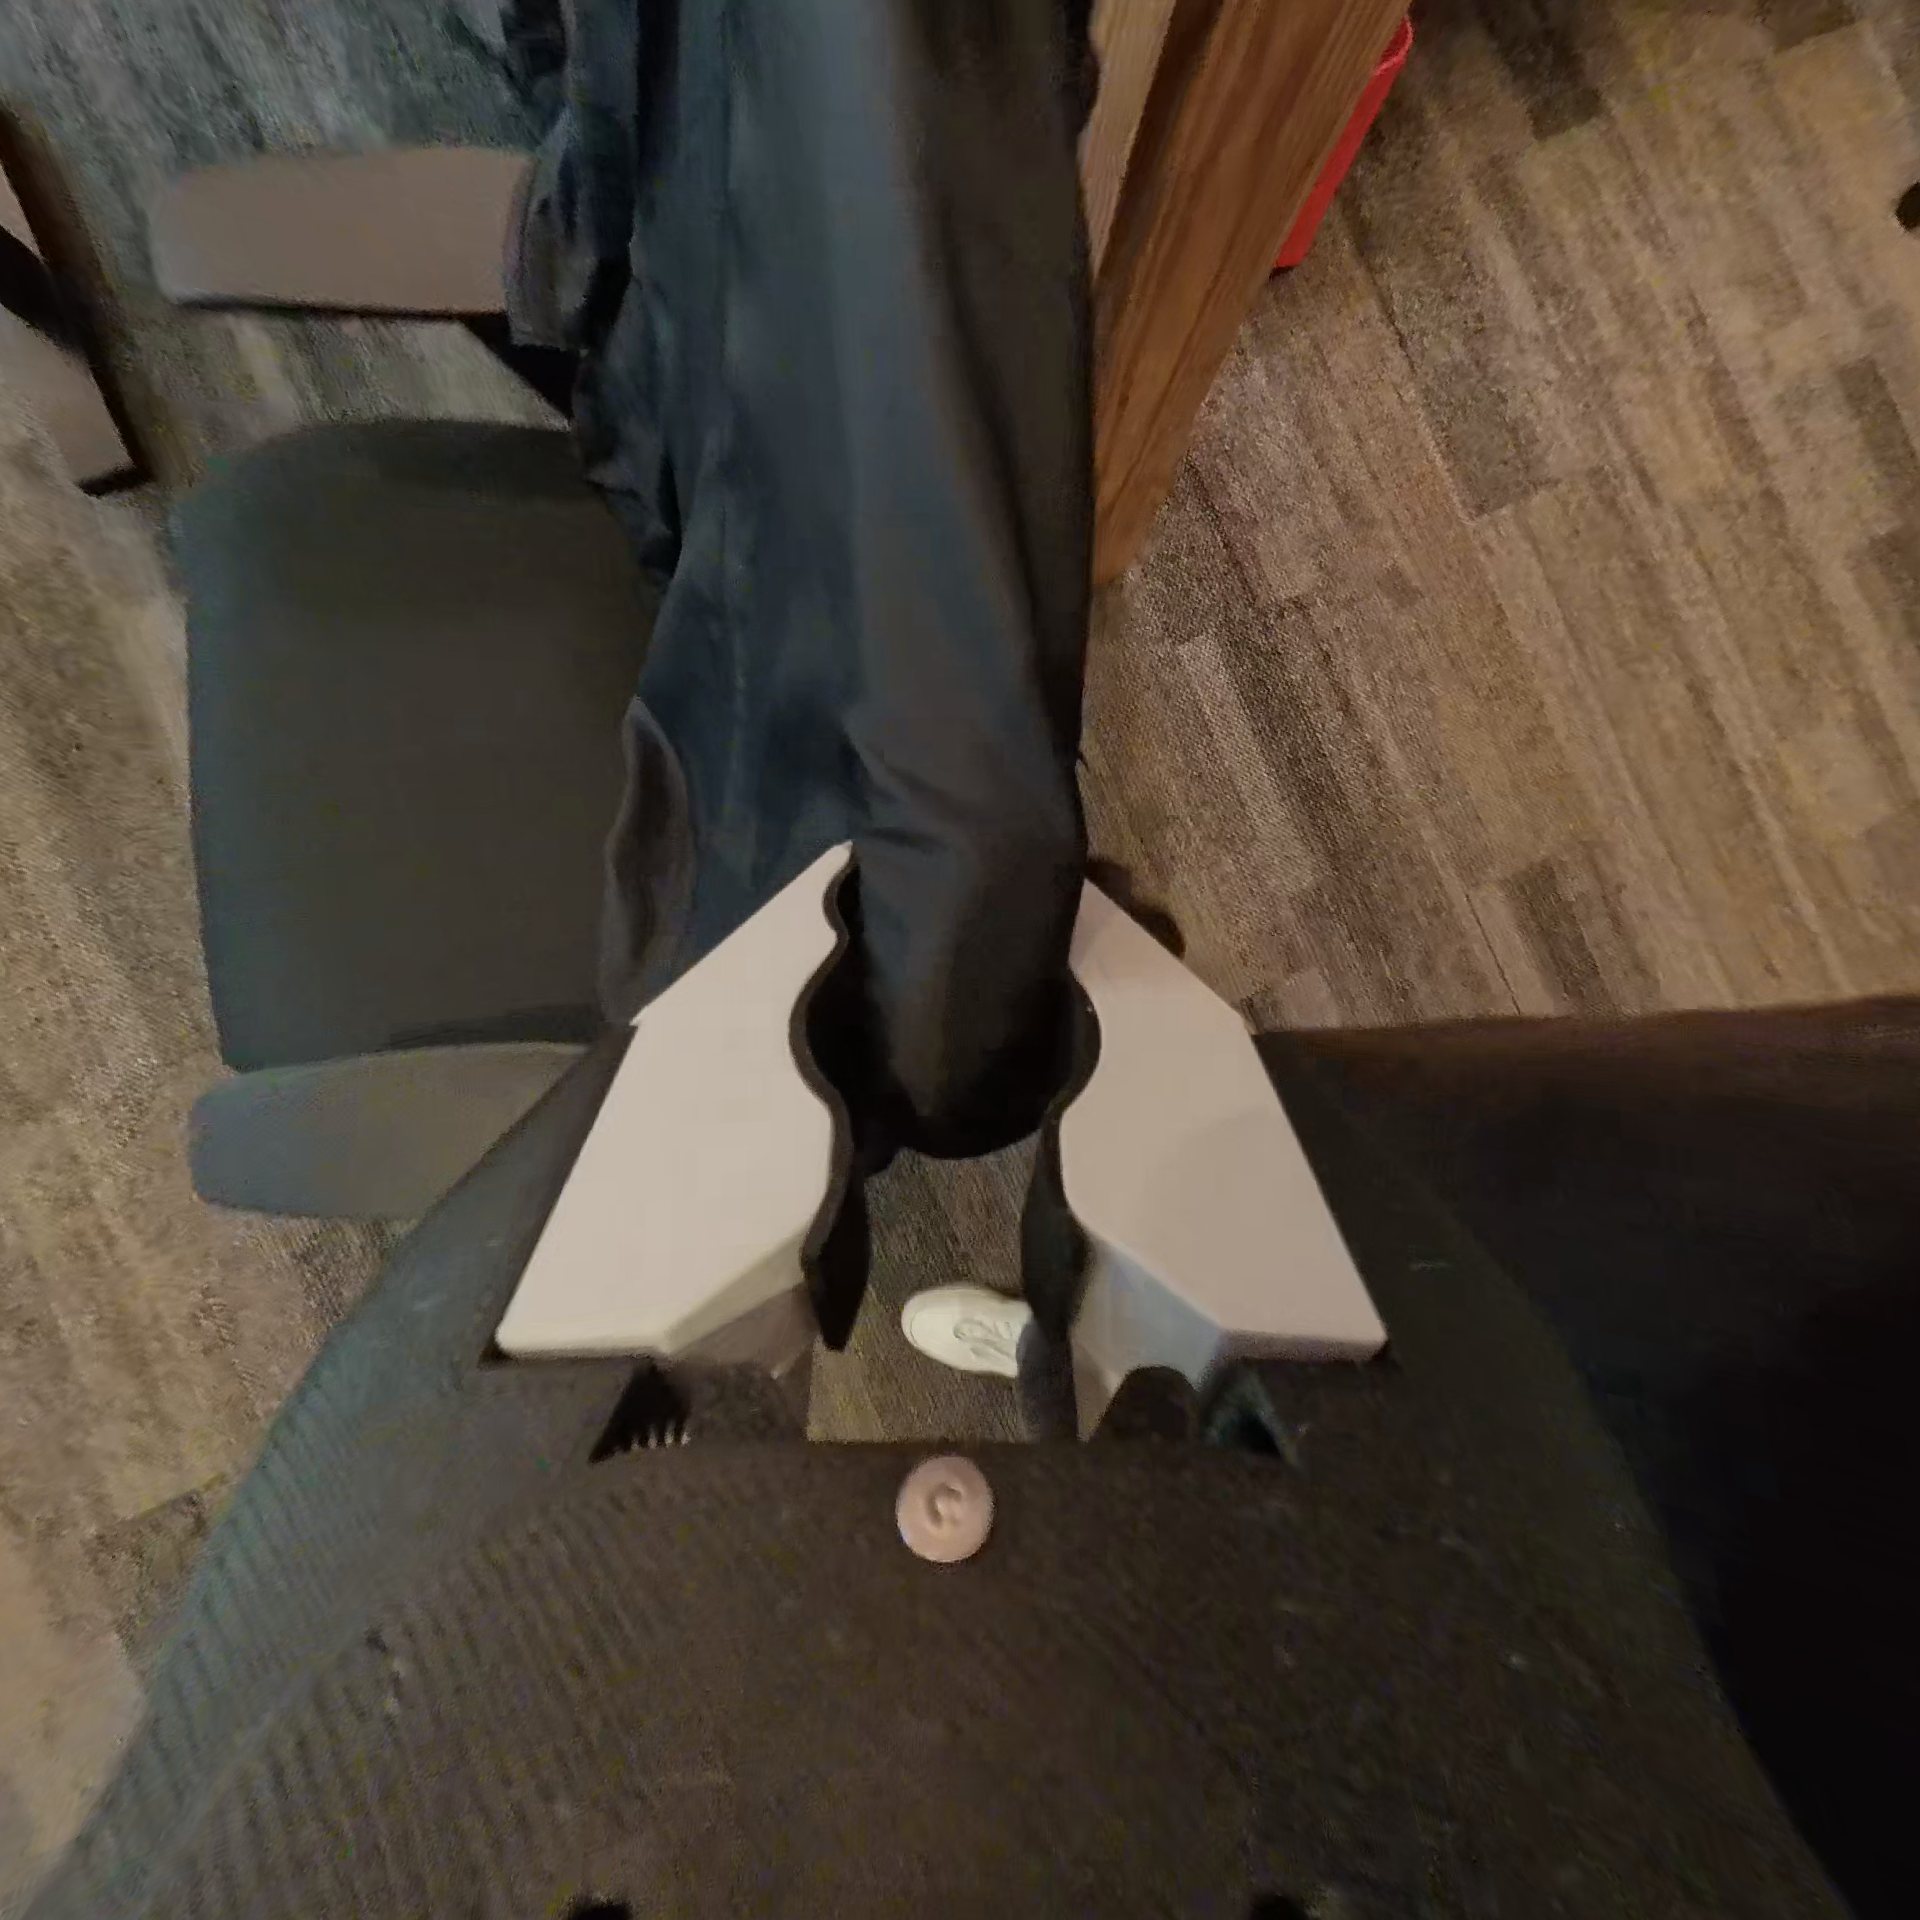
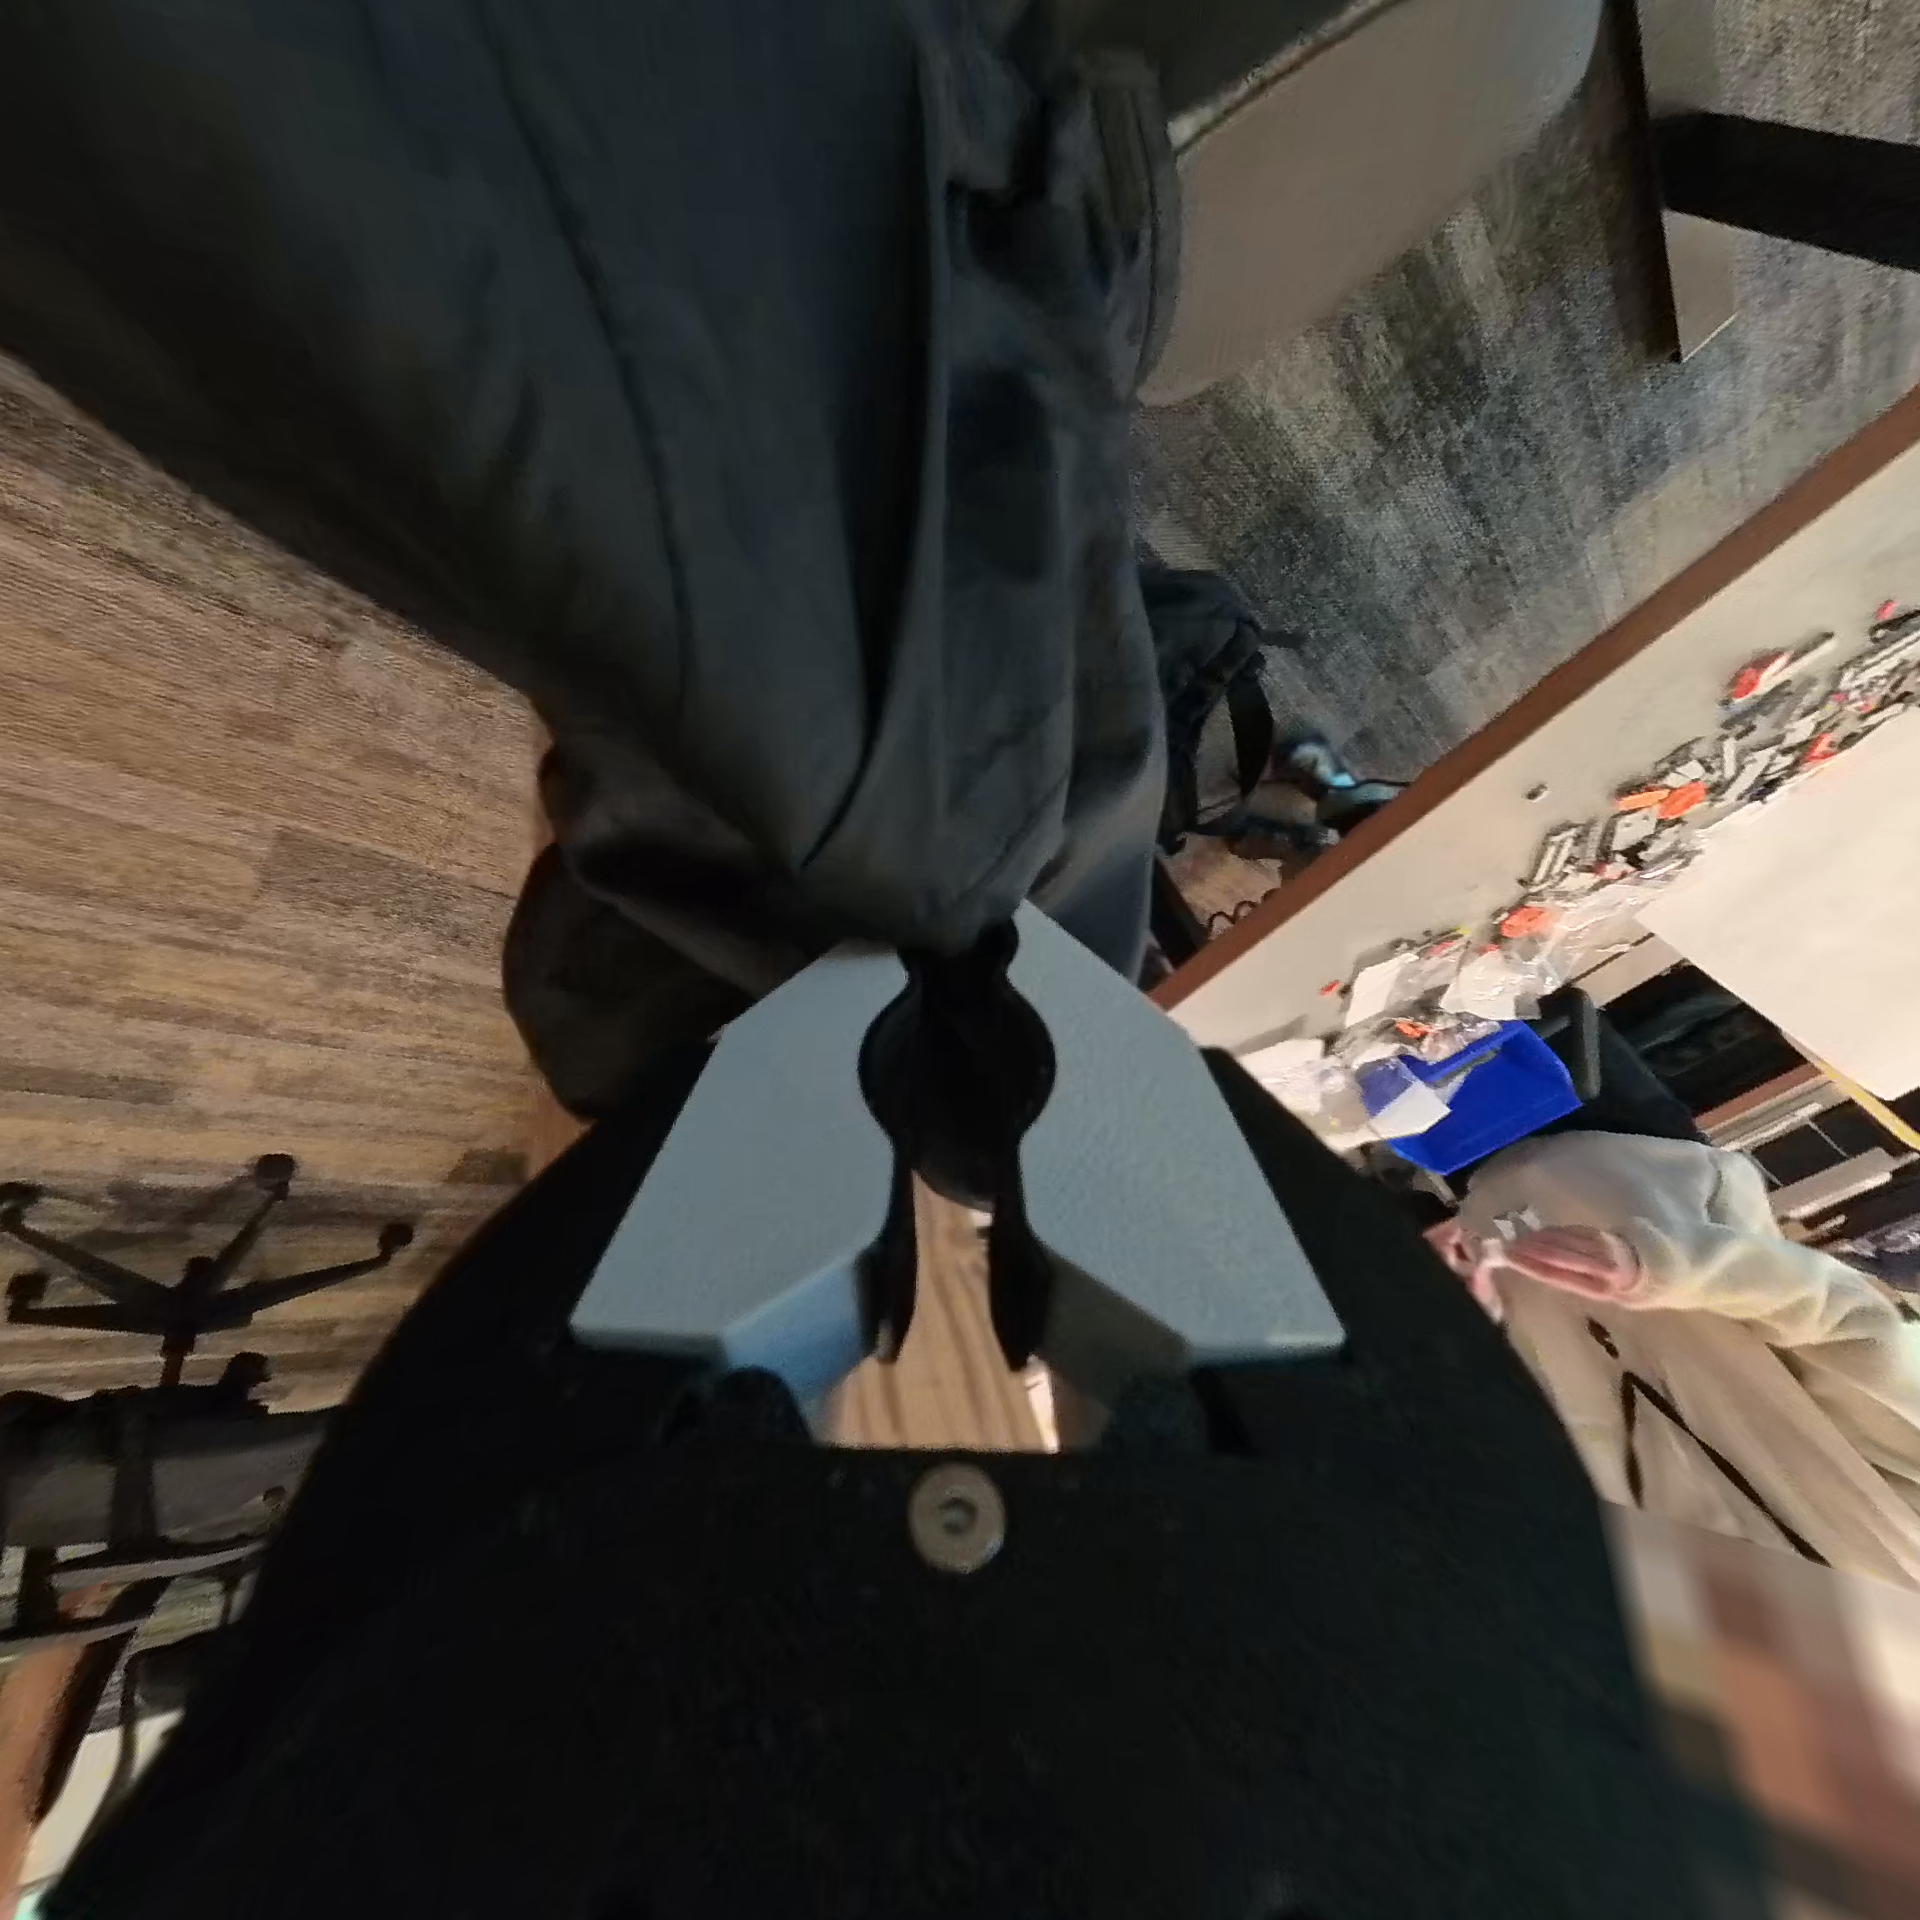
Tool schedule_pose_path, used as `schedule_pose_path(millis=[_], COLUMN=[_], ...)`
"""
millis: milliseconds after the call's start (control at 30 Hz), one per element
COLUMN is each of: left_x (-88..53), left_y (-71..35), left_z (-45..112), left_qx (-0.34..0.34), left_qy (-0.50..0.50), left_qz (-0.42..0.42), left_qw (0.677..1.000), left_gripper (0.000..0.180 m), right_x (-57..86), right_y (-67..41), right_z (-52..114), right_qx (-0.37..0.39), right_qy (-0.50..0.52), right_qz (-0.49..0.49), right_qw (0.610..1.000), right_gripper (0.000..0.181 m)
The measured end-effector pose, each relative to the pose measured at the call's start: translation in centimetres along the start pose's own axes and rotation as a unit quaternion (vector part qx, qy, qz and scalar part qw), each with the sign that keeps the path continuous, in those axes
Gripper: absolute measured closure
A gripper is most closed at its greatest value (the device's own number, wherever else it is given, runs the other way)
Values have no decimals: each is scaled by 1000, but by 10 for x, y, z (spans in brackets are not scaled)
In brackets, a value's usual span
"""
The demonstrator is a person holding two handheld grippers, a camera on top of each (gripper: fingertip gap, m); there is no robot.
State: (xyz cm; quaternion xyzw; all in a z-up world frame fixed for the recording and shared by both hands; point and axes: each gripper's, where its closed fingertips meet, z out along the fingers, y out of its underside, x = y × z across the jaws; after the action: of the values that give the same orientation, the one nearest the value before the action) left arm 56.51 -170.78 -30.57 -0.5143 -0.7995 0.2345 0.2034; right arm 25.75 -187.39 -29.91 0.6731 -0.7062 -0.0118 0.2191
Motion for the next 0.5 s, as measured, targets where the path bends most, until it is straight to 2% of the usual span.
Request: schedule_pose_path(millis=[200, 367, 500], left_x=[-77, -192, -293], left_y=[78, 130, 142], left_z=[-59, -103, -119], left_qx=[-83, -164, -211], left_qy=[30, 39, 34], left_qz=[-9, 93, 173], left_qw=[996, 981, 961], left_gripper=[146, 144, 142], right_x=[-80, -129, -139], right_y=[-72, -173, -258], right_z=[-51, -98, -127], right_qx=[41, 72, 92], right_qy=[-11, -14, -56], right_qz=[6, 50, 168], right_qw=[999, 996, 980], right_gripper=[181, 177, 174])
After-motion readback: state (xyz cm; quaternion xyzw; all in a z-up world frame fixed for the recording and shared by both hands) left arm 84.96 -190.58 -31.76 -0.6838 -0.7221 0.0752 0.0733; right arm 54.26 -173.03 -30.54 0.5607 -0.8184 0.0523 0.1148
